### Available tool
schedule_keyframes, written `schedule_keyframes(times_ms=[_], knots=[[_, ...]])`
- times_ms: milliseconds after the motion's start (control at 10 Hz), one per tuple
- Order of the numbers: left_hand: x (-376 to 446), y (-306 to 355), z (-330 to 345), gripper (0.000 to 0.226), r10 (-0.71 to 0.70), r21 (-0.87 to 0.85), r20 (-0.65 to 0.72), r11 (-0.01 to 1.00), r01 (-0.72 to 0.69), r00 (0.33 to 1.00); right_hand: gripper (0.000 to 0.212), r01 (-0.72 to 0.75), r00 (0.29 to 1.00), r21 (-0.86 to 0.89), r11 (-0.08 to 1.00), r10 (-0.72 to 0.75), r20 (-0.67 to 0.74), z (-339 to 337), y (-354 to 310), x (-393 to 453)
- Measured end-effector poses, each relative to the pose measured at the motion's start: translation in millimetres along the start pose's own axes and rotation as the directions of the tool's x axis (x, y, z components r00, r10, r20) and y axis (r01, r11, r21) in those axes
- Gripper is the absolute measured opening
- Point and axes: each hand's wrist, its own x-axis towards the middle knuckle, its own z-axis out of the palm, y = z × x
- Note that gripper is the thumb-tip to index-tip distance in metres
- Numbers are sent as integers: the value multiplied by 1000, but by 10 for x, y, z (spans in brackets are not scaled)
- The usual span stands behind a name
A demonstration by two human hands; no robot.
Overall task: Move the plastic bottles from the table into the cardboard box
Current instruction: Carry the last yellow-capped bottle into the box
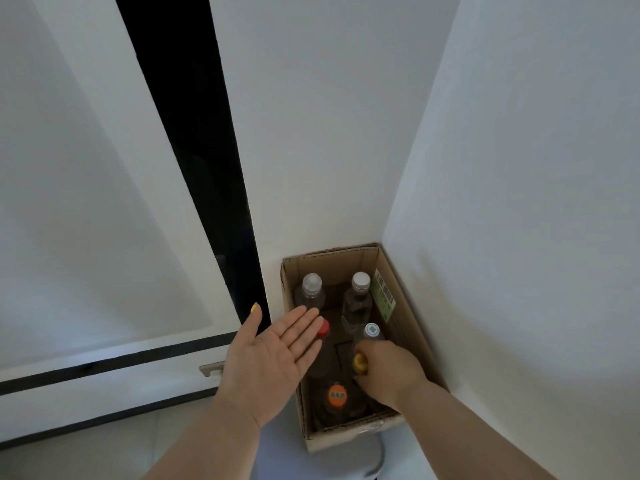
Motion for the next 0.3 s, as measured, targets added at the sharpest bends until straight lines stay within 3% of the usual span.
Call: schedule_keyframes(times_ms=[300], knots=[[-45,14,19,76,23,52,4,998,-23,1000,30,65,997,75,995,-67,24,-181,-48,-86]])
